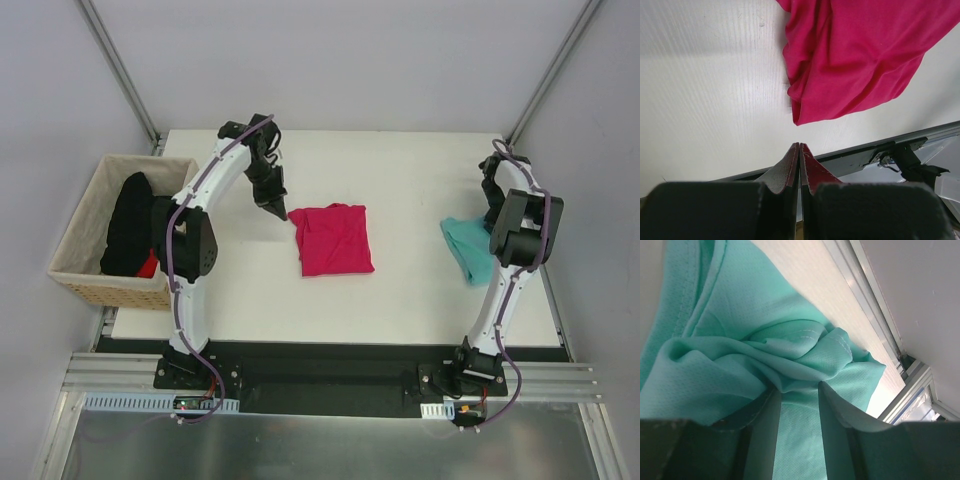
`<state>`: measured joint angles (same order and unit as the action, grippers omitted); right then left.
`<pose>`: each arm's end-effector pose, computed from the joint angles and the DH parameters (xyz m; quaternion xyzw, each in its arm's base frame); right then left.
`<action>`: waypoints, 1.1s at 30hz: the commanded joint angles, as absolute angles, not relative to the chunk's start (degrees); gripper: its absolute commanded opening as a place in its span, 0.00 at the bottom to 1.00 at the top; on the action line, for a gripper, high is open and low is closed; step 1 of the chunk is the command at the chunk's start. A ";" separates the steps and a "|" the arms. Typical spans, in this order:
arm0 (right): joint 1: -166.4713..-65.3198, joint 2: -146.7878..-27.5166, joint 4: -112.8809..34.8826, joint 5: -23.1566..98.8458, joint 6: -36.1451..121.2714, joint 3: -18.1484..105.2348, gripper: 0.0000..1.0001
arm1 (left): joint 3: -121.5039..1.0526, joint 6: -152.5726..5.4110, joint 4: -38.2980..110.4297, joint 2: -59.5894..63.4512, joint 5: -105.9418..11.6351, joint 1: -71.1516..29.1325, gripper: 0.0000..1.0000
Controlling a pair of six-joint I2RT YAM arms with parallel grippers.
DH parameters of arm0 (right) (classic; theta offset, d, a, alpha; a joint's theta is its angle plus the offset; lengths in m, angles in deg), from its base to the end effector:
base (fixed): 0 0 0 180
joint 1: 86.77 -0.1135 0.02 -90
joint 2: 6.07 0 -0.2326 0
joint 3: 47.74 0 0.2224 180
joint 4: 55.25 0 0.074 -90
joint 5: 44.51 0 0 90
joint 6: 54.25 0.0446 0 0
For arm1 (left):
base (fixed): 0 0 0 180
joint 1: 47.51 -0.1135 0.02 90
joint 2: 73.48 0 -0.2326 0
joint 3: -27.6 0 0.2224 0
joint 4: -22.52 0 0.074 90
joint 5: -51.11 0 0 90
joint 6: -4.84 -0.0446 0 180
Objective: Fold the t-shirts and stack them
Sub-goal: Put the neatly folded tshirt into the corner of the board with both arms
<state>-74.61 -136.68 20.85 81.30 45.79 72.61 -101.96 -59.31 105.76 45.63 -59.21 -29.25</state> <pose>0.3828 -0.1092 0.1405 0.1927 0.9314 -0.3078 0.0245 0.3618 -0.1357 0.2464 -0.0381 0.9729 -0.2170 0.0710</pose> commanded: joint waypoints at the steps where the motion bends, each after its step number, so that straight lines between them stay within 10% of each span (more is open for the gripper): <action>1: -76.13 -134.21 22.36 80.29 47.96 72.58 0.39 | -100.56 -60.55 106.02 41.05 -57.79 -29.93 0.00; 33: -85.27 -138.78 27.20 74.58 51.92 80.32 0.37 | -86.15 -60.46 102.77 29.01 -52.52 -31.42 0.00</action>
<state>-84.51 -137.88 24.65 76.05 50.34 77.64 -87.39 -59.40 102.37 32.91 -54.20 -31.06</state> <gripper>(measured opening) 0.369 0.003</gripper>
